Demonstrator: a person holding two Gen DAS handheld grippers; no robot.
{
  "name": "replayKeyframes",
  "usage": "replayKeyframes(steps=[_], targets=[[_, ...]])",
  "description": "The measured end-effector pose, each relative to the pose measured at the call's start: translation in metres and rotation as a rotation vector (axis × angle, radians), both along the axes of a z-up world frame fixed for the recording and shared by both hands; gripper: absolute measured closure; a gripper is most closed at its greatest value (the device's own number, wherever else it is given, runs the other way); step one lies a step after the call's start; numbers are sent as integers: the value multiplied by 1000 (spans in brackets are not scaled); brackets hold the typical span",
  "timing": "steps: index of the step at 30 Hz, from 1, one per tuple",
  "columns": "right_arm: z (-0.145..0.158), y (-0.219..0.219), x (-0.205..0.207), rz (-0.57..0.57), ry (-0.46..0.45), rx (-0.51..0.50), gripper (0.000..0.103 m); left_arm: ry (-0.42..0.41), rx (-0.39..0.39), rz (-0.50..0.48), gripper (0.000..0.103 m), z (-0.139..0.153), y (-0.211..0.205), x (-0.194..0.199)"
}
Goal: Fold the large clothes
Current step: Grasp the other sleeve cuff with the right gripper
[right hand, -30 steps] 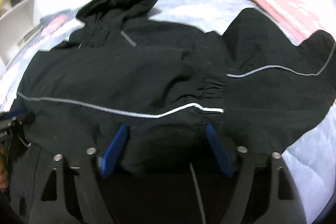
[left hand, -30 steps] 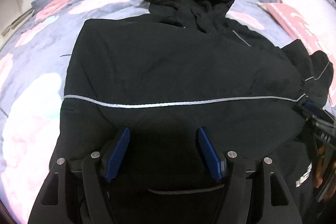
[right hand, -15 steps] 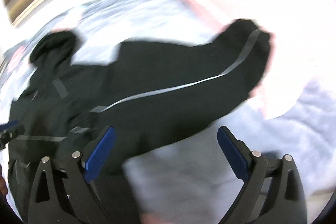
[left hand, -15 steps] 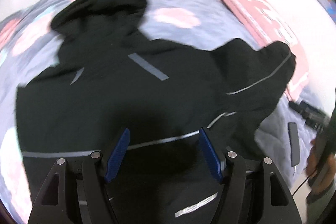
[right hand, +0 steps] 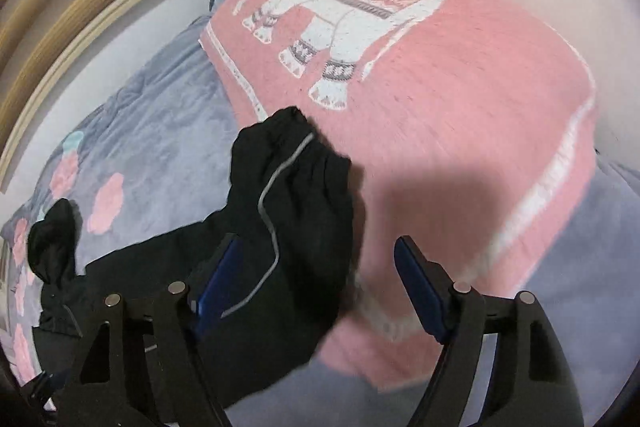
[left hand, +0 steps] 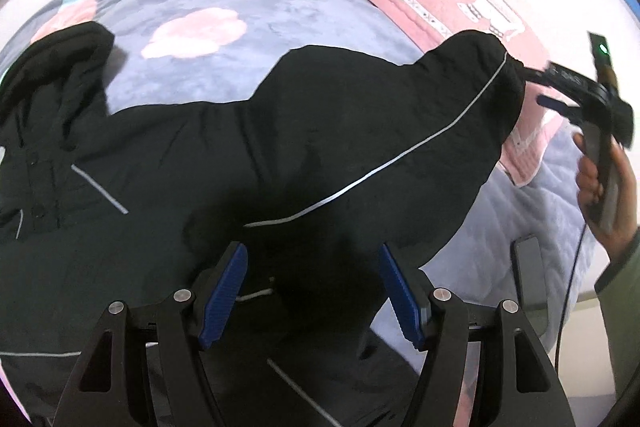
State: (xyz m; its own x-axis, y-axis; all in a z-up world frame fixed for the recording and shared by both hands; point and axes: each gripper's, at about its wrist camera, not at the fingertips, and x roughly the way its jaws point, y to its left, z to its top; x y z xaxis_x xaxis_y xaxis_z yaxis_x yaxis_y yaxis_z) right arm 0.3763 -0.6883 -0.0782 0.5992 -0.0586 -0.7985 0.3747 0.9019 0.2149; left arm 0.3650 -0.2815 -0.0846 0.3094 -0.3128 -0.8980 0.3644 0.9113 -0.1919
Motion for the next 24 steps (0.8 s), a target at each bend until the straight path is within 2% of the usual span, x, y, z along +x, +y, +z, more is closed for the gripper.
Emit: replayKeyframes(steps=[2, 3, 4, 5, 7, 10, 12, 15, 18, 19, 22, 24], targets=[[-9, -5, 20, 3, 14, 11, 24, -2, 17, 2, 34, -3, -5, 6], [-15, -6, 27, 13, 17, 27, 33, -2, 23, 5, 34, -5, -6, 8], [-19, -3, 34, 41, 21, 54, 55, -2, 29, 12, 34, -7, -8, 13], [-22, 2, 40, 76, 28, 80, 69, -5, 35, 16, 34, -8, -9, 16], [-19, 13, 40, 139, 2, 93, 84, -13, 55, 25, 34, -13, -14, 26], [5, 22, 16, 157, -59, 70, 87, -17, 50, 36, 34, -16, -16, 38], [23, 15, -4, 117, -99, 31, 88, -18, 36, 33, 34, -18, -20, 47], [37, -6, -31, 27, -120, 5, 89, 27, 13, -1, 34, -35, -34, 61], [22, -22, -31, -16, -75, 25, 89, 141, 45, -40, 33, -79, -55, 74], [14, -25, -29, -20, -55, 47, 89, 145, 90, -39, 32, -93, -61, 77], [-5, -23, -22, -18, 3, 22, 89, 102, 113, -69, 31, -88, -67, 74], [-3, -20, -22, -6, -16, 47, 89, 91, 73, -80, 31, -73, -58, 68]])
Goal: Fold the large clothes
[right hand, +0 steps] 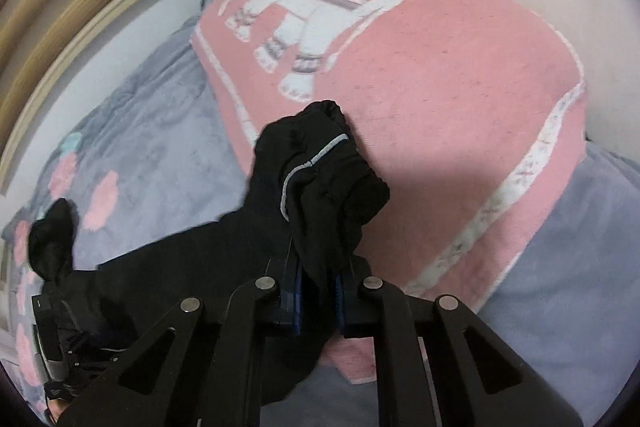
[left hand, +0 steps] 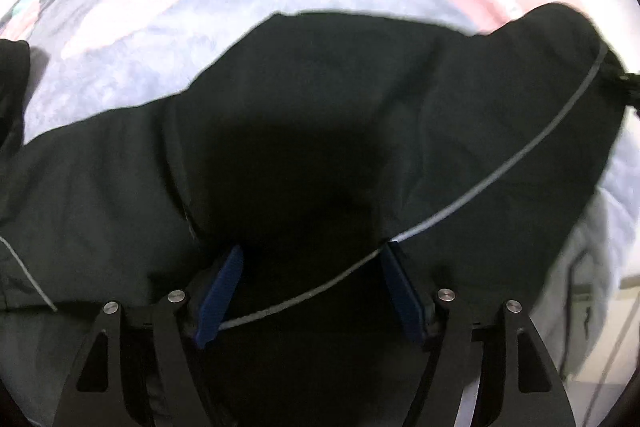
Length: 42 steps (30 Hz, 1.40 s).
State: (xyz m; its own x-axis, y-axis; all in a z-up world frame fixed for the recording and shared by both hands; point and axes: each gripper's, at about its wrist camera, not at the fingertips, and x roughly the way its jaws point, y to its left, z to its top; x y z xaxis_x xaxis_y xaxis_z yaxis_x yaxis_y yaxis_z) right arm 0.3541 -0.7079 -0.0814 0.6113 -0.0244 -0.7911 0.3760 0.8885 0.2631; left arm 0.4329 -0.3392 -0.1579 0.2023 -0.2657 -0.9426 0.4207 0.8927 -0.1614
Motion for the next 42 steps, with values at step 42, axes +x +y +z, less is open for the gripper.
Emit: replayKeyframes(steps=[42], targets=[[-86, 665, -31, 949, 151, -299, 71, -104, -21, 597, 31, 92, 471, -193]])
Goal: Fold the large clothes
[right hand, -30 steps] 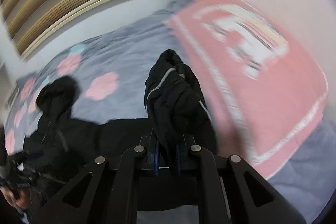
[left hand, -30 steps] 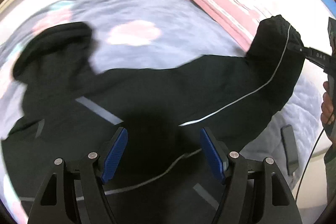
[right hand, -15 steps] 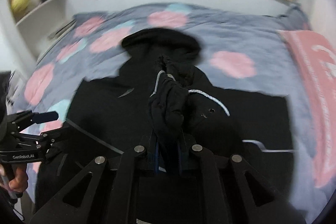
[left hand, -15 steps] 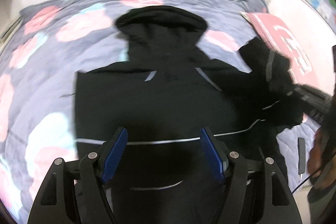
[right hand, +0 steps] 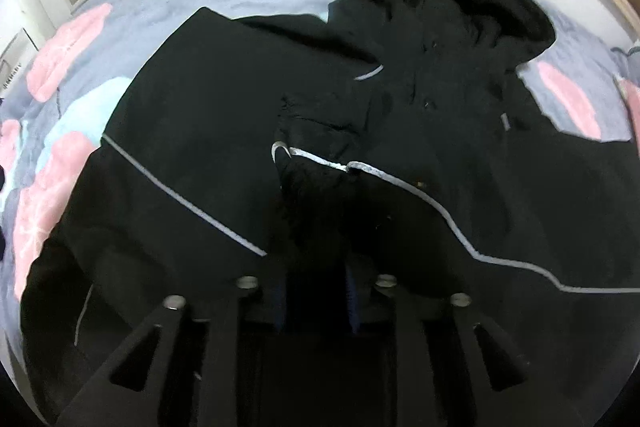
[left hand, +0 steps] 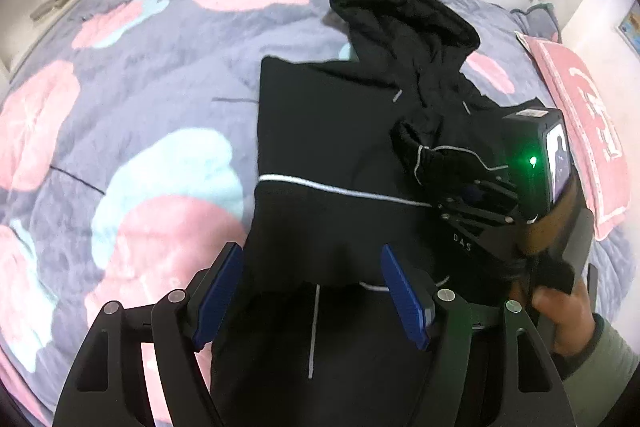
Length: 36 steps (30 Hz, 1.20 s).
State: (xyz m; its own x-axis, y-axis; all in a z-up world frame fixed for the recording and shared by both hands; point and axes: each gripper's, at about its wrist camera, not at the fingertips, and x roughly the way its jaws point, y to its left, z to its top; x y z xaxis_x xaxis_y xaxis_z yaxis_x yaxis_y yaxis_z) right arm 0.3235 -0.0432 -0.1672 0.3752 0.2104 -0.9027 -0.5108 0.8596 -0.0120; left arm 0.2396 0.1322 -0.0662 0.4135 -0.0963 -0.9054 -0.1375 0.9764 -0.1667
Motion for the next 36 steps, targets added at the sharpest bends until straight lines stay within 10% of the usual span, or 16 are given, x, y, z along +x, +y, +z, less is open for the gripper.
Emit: replayKeyframes(steps=[8, 22, 23, 24, 25, 36], targets=[[61, -76, -27, -20, 10, 150, 40, -11, -242, -98, 29, -4, -27, 27], [78, -203, -47, -304, -17, 113, 39, 92, -340, -36, 30, -77, -78, 115], [78, -205, -49, -305, -19, 107, 39, 94, -321, -32, 35, -80, -80, 118], [78, -206, -50, -306, -23, 100, 39, 93, -300, -31, 74, -83, -83, 121], [80, -206, -50, -312, -36, 89, 39, 113, -303, -51, 86, -86, -87, 124], [93, -223, -15, -399, -77, 133, 39, -90, -286, 12, 86, -8, 4, 68]])
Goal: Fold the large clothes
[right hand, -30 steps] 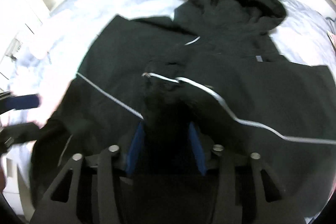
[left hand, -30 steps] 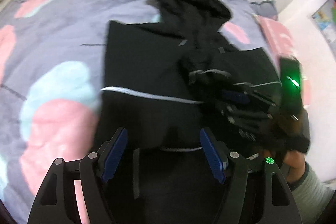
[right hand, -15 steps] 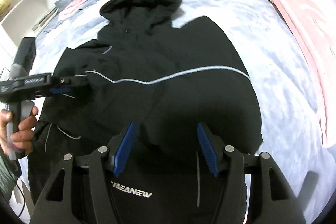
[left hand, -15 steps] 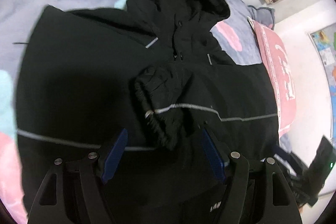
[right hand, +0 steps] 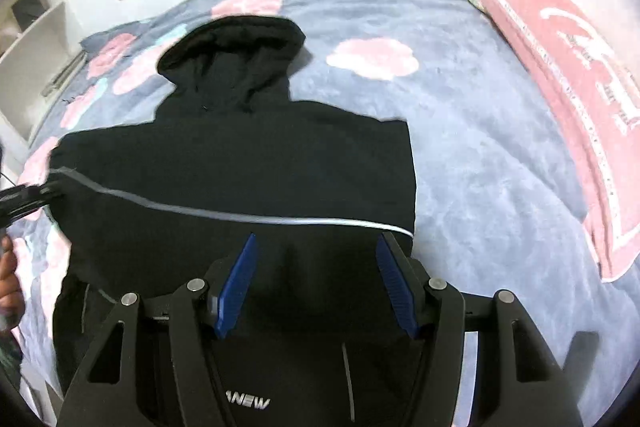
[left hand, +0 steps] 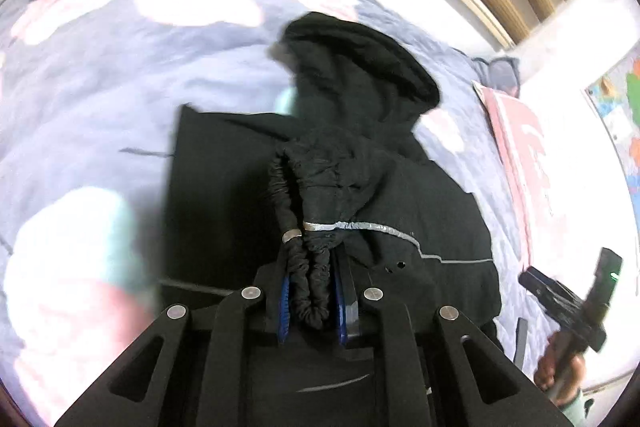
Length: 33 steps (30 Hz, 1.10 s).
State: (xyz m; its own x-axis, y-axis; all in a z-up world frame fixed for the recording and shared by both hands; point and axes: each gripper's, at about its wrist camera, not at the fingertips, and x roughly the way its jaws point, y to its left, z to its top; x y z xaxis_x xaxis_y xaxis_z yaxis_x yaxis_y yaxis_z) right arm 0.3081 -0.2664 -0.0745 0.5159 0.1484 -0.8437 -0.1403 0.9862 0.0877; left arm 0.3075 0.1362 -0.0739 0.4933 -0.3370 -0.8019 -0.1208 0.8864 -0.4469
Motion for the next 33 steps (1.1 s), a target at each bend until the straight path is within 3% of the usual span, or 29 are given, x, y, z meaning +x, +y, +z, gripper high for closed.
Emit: replayKeyframes(steps=[5, 7, 11, 15, 18, 22, 25, 27, 30, 33], targets=[[-68, 20, 32, -13, 151, -68, 36, 207, -3, 55, 82, -73, 28, -8], [-86, 25, 36, -20, 171, -103, 35, 214, -50, 66, 81, -95, 30, -10], [-85, 21, 41, -44, 200, -82, 35, 165, -101, 85, 75, -73, 42, -16], [-51, 17, 34, -25, 163, 0, 34, 35, 6, 146, 46, -18, 51, -35], [-24, 27, 26, 10, 83, 30, 34, -17, 54, 97, 42, 10, 37, -31], [-43, 55, 32, 54, 108, -20, 34, 26, 87, -10, 42, -14, -5, 0], [-82, 69, 42, 40, 199, -75, 35, 172, 135, -13, 43, -65, -19, 19], [-92, 69, 42, 46, 197, -83, 34, 225, 179, -20, 43, -90, -24, 28], [-90, 73, 45, 54, 223, -105, 33, 277, 278, -43, 43, -87, -39, 39], [-85, 70, 49, 58, 266, -81, 32, 264, 264, -45, 43, -74, -40, 41]])
